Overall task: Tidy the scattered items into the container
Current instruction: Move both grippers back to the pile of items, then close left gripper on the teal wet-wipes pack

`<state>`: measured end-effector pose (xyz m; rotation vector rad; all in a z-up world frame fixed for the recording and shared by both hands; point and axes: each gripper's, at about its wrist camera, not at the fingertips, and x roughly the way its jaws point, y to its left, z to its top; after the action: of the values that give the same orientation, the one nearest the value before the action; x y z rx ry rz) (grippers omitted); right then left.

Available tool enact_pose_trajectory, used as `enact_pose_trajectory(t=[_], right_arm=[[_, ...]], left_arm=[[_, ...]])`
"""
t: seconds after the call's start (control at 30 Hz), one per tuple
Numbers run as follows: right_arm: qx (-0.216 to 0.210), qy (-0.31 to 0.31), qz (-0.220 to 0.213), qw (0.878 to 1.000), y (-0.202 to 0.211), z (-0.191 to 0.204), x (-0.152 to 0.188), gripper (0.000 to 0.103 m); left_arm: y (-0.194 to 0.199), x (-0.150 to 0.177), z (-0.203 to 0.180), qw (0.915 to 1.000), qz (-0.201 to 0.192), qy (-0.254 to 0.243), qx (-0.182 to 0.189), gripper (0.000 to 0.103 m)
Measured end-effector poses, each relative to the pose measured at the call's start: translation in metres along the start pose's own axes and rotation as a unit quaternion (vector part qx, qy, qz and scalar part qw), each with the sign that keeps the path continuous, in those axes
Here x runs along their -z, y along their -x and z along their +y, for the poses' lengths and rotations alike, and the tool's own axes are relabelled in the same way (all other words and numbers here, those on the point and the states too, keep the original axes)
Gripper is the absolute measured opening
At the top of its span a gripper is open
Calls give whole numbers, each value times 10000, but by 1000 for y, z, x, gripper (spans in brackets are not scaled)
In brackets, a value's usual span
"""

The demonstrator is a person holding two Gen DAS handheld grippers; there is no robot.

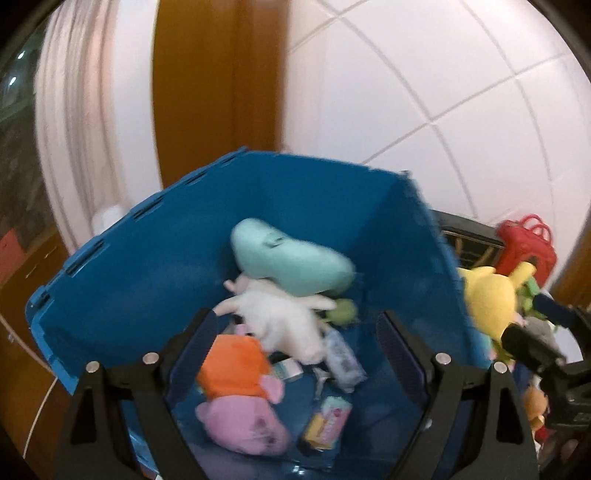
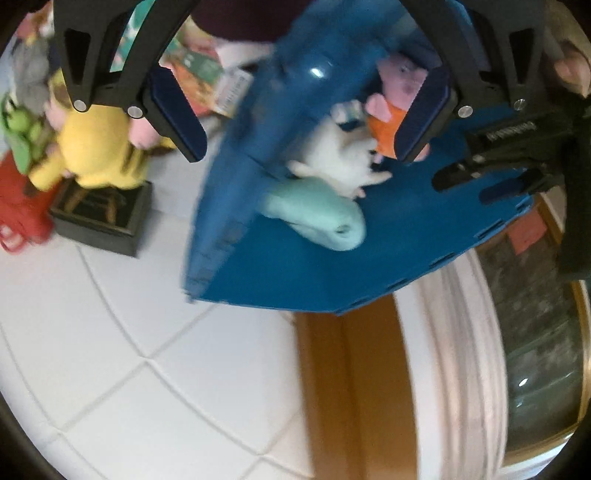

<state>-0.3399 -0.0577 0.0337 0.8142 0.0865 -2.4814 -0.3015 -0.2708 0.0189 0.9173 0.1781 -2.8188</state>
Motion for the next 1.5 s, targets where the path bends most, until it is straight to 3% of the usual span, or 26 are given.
enact_pose_trajectory(t=[0.13,0.33,0.63,0.8,1.23,1.5], right_arm=[[412,-274,98,9987,28,-46,29,103],[899,-821,377,9918,61,-122,78,103],[1309,-1213,554,9824,97,-196,131,103],[1371,-1396,816,9773,96,-225,161,103],[1532,-1725,1251,9649,67,-255,204,103],[1549,-1783,1402,9615,71,-318,220,103]], left_arm=[[17,7,-44,9992,-189,-246,267,89],[32,19,-116,9949,-177,-542,830,89],[31,54,-214,9852,192,-1031,1357,89],[5,83,-242,9837,657,-1127,1239,89],[-69,149,-255,9744,1713,-1209,811,89],[-104,182,-283,9720,2101,-911,535,89]])
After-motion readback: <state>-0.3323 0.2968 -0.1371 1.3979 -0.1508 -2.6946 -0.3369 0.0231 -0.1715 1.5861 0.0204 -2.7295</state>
